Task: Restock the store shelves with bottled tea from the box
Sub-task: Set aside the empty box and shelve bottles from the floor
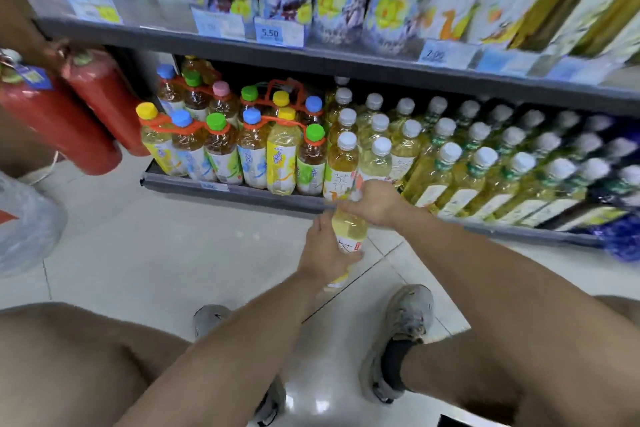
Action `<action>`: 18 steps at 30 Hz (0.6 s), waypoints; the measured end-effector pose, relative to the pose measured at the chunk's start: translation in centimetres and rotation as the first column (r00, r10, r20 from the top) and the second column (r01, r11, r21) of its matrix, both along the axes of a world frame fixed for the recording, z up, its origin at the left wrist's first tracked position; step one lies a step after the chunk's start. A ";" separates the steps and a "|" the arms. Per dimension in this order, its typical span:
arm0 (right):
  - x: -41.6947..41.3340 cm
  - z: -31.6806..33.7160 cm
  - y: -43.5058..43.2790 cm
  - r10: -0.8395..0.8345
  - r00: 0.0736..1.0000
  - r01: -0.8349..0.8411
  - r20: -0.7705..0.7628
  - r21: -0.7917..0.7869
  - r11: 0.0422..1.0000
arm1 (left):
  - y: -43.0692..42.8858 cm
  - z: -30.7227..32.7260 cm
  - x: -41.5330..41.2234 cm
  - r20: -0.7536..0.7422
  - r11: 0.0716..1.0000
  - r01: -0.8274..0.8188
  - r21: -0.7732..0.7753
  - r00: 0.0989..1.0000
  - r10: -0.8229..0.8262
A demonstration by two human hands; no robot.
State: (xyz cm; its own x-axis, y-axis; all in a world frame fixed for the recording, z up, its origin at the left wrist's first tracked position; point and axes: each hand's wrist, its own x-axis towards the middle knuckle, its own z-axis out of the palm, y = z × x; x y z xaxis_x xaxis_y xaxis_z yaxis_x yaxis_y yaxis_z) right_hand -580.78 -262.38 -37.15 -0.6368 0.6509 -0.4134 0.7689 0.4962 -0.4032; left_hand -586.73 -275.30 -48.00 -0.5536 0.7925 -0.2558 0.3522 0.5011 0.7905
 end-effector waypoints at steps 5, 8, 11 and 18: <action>4.5 5.0 2.8 0.022 1.000 -0.023 0.016 0.115 0.993 | 5.5 6.2 -2.7 -0.290 0.900 0.379 -0.216 0.855 -0.430; 5.4 5.9 5.7 -0.042 0.999 0.041 0.006 0.143 0.989 | 9.3 9.7 -4.7 -0.592 0.932 0.315 -0.180 0.722 -0.358; 5.3 6.6 8.5 -0.096 0.995 0.101 -0.040 0.145 0.984 | 13.5 11.4 -4.5 -0.733 0.924 0.338 -0.181 0.580 -0.356; 4.2 4.2 11.9 -0.060 0.998 0.059 0.004 0.187 0.981 | 19.0 9.5 -4.4 -0.708 0.830 0.326 -0.454 0.434 -0.557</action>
